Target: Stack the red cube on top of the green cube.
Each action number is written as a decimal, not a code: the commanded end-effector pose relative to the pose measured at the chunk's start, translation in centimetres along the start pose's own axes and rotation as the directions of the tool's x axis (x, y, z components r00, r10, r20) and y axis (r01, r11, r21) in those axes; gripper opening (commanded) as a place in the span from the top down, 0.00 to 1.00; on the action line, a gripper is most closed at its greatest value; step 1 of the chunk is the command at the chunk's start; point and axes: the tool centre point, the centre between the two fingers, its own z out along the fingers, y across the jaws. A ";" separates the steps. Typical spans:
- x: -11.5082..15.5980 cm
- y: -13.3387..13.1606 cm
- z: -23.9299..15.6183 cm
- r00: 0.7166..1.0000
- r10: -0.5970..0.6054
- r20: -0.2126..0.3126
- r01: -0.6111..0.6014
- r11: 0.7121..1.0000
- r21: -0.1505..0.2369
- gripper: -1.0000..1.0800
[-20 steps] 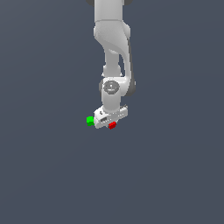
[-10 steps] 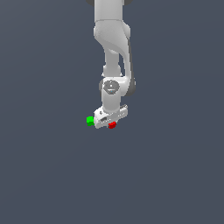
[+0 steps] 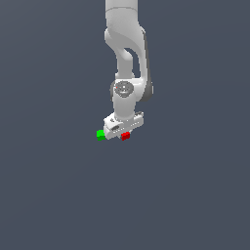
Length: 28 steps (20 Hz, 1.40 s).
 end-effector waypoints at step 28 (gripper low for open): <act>-1.6 2.3 -5.1 1.000 0.000 -0.001 0.000 1.000 -0.001 1.00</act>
